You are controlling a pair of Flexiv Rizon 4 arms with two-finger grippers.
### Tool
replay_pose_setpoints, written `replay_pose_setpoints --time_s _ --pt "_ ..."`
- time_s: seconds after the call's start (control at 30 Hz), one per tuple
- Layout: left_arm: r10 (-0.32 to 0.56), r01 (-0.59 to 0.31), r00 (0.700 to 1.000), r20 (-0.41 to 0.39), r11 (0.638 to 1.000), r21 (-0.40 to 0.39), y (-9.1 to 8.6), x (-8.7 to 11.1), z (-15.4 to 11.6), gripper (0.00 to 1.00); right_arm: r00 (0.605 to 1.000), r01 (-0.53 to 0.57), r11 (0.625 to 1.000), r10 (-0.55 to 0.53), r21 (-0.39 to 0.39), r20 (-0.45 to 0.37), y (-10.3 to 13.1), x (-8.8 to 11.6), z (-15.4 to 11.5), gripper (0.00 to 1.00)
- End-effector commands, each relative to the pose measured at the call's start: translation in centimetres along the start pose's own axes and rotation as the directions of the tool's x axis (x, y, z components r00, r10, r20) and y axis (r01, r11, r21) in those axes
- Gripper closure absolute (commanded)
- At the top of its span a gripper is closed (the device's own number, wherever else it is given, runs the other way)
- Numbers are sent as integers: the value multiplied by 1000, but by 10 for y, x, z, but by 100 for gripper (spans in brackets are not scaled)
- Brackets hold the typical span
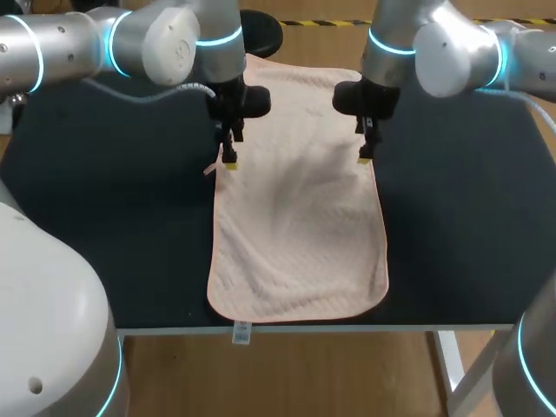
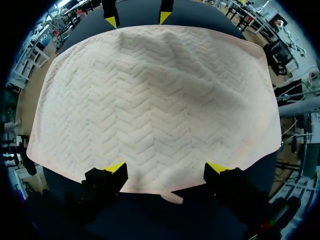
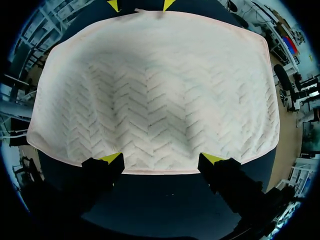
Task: Fold the towel
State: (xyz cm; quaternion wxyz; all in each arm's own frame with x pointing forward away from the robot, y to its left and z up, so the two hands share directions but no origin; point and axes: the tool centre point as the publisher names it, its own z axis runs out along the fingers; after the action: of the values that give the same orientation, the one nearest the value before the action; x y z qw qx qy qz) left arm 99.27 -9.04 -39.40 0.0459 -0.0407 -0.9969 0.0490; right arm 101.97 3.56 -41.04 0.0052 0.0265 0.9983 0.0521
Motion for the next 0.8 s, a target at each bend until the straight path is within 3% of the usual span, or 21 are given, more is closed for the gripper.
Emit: replay_pose_setpoints --time_s 0.03,0.8 --pt "-19 19 1000 -12 1000 17 3 -5 23 0 1000 -3 1000 3 16 -17 2 -4 9 0" --pt "-24 24 1000 -15 1000 -1 6 -12 36 0 996 15 998 -10 58 -91 -9 -5 45 0"
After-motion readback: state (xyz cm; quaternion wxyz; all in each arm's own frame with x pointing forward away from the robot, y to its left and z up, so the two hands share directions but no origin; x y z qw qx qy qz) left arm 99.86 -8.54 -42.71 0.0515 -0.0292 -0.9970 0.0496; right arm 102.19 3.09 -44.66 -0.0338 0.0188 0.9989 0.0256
